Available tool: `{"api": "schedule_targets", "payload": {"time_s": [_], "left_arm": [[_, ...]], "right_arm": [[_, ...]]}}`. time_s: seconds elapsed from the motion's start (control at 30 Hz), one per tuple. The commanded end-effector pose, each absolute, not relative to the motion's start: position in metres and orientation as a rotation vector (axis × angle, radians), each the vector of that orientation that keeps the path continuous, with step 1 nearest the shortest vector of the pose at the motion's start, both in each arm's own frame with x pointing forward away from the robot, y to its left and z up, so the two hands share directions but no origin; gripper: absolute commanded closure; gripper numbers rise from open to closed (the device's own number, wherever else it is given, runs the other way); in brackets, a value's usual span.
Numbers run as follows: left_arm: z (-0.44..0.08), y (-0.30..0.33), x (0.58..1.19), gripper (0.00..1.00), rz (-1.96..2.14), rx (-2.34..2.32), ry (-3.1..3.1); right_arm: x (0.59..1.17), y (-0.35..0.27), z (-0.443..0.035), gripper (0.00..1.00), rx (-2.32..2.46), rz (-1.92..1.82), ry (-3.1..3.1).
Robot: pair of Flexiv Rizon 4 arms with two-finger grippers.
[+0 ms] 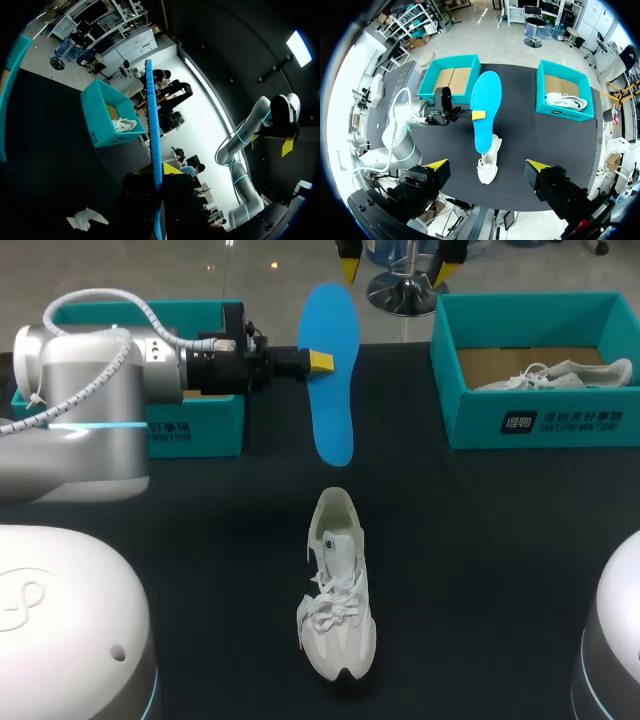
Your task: Take the shoe out of the shoebox, open the shoe tongue, remove and reinsert the insole, then place the shoe into the shoebox
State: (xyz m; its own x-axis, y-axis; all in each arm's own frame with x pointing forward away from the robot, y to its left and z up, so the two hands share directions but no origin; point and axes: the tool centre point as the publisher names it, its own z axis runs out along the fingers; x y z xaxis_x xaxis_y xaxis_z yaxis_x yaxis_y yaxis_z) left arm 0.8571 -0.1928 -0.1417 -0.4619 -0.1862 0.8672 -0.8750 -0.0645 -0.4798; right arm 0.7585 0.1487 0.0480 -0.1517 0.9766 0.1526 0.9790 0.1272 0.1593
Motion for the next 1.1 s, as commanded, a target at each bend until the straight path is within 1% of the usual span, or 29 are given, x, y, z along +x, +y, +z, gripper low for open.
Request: {"api": "schedule_targets", "payload": {"time_s": [0.03,1.03,1.1], "left_arm": [[-0.14,-0.192,0.855,1.0,1.57,1.155,-1.656],[-0.14,-0.192,0.855,1.0,1.57,1.155,-1.656],[-0.122,-0.194,0.857,1.0,1.626,0.808,-1.91]], "right_arm": [[0.755,0.154,0.053,0.0,-2.095,-0.329,-2.347],[0.753,0.159,0.056,0.0,-2.126,-0.295,-2.312],[0.753,0.159,0.056,0.0,-2.126,-0.295,-2.312]]}}
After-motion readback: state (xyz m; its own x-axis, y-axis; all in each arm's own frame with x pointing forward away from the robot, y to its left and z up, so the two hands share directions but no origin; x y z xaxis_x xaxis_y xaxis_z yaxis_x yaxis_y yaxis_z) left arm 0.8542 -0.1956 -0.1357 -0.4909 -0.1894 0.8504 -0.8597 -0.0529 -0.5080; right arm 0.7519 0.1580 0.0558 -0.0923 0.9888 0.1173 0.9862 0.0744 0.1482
